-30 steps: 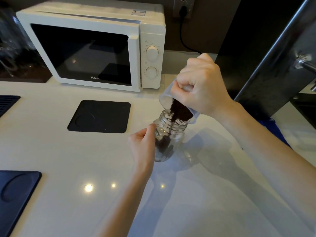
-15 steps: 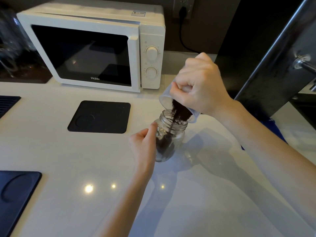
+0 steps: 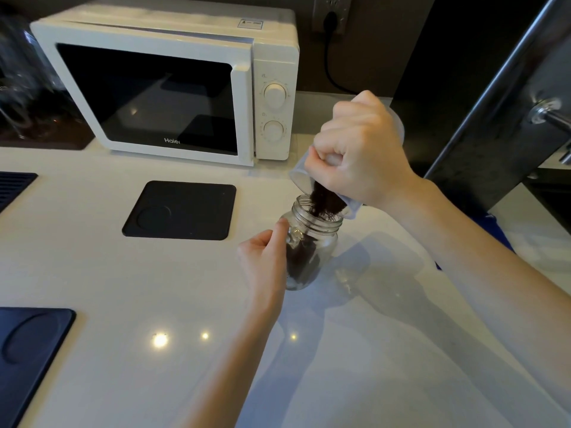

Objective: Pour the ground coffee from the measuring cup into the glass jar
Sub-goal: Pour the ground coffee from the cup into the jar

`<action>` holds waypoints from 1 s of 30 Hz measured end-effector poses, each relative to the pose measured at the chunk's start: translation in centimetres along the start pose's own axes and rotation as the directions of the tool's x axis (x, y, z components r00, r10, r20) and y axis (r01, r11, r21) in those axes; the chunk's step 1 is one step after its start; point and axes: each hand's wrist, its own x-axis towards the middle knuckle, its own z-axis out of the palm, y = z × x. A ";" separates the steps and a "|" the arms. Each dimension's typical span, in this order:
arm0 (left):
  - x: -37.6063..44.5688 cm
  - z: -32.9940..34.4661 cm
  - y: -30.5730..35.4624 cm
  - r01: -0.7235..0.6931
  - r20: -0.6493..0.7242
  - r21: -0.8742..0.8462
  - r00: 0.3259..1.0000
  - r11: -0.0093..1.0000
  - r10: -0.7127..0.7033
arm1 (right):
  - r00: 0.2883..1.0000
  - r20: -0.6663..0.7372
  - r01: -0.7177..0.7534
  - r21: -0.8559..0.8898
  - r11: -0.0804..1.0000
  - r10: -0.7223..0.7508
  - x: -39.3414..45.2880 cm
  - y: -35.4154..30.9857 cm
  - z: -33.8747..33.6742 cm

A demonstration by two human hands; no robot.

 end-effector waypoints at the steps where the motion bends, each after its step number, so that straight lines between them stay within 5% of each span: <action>1: 0.0 0.1 0.0 0.000 -0.002 0.002 1.000 1.000 0.000 | 1.000 0.004 0.005 -0.003 1.000 -0.005 0.0 0.0 0.0; 30: -0.1 0.8 0.2 0.010 -0.019 -0.018 1.000 1.000 -0.011 | 0.996 0.038 0.079 -0.020 0.997 -0.078 0.4 0.0 -0.4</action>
